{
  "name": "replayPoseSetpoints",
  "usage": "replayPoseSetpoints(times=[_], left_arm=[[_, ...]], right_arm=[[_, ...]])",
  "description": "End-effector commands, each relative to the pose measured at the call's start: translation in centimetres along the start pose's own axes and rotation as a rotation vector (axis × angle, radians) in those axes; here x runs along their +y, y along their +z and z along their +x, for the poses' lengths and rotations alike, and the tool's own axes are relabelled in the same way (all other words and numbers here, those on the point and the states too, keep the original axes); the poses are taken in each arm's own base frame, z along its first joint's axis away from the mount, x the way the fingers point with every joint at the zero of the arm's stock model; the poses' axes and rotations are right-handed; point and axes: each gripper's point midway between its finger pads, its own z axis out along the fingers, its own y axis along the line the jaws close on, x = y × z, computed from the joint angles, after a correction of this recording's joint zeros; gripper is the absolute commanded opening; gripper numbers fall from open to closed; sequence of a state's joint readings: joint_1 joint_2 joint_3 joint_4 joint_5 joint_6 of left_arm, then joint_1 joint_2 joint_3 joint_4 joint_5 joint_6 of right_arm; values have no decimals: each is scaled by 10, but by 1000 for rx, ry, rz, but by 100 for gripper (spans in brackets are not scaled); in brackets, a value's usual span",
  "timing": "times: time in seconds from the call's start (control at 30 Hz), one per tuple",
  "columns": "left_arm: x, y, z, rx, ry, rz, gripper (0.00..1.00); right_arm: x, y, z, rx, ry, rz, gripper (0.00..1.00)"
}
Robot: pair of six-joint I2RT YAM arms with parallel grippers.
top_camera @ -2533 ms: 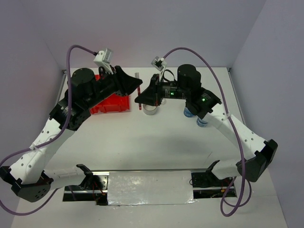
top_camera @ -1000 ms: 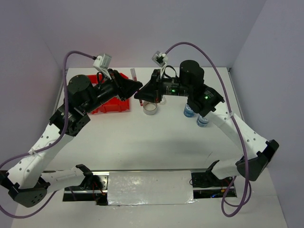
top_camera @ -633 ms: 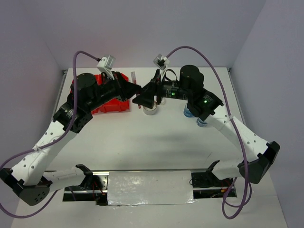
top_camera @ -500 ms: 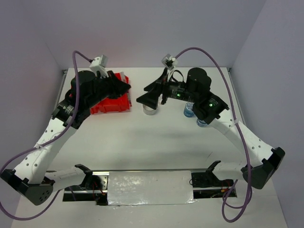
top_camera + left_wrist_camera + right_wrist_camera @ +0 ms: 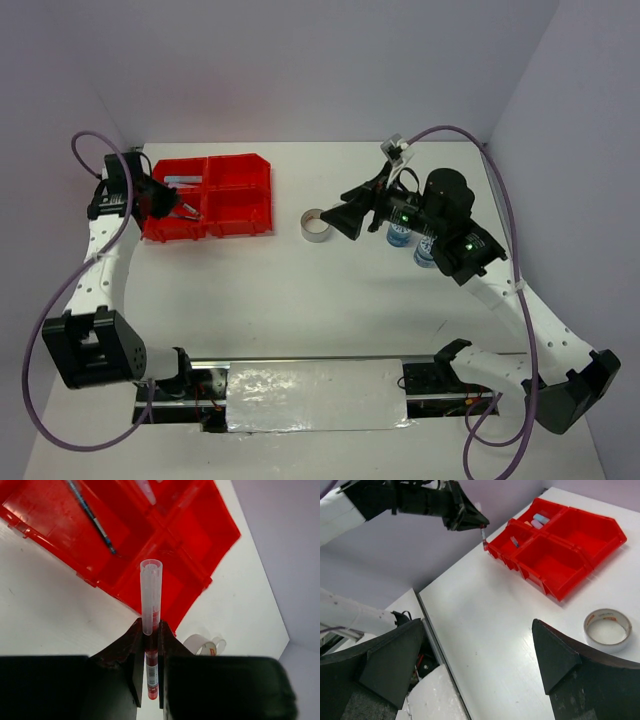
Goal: Sort the stationery into containers
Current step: Place the pen in the storage box.
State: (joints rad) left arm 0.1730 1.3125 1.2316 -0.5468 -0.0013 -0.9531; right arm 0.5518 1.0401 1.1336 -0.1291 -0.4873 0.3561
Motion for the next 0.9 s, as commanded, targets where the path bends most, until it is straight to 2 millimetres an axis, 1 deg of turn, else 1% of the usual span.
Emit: replayPoseSetpoints(times=[0.0, 0.03, 0.07, 0.1, 0.13, 0.17, 0.2, 0.27, 0.3, 0.4, 0.57, 0.6, 0.67, 0.7, 0.77, 0.87], left_arm=[[-12, 23, -39, -123, -110, 23, 0], [-14, 27, -49, -154, -121, 32, 0], [-11, 32, -62, -196, -135, 23, 1], [-12, 40, -70, -226, -144, 26, 3], [-13, 41, -77, -248, -149, 26, 6], [-9, 45, -84, -278, -144, 13, 8], [-5, 54, -86, -279, -145, -5, 10], [-3, 63, -91, -285, -146, -21, 10], [3, 74, -89, -278, -150, -44, 10], [13, 96, -85, -254, -160, -50, 13], [30, 128, -68, -207, -179, -74, 15], [34, 131, -66, -199, -172, -81, 18], [39, 135, -63, -200, -173, -95, 19], [44, 137, -58, -193, -175, -104, 19], [49, 141, -54, -184, -176, -110, 23], [60, 145, -41, -156, -182, -132, 30]], right_arm=[[9, -6, 0, -17, -13, -48, 96], [10, -7, 3, -9, -8, -55, 96], [12, -7, 5, -6, -3, -62, 96], [13, -9, 9, -1, 0, -70, 96], [13, -10, 12, 4, 5, -74, 96], [15, -11, 14, 7, 6, -81, 96], [15, -13, 18, 12, 10, -83, 96], [14, -16, 21, 16, 3, -76, 96], [14, -18, 24, 26, 5, -73, 96], [12, -20, 26, 38, -4, -63, 96], [16, -19, 19, 34, -26, -75, 96], [15, -19, 20, 40, -34, -76, 96], [17, -18, 17, 49, -44, -86, 96], [19, -19, 19, 63, -52, -94, 96], [20, -20, 18, 60, -61, -95, 96], [17, -21, 18, 56, -70, -82, 96]])
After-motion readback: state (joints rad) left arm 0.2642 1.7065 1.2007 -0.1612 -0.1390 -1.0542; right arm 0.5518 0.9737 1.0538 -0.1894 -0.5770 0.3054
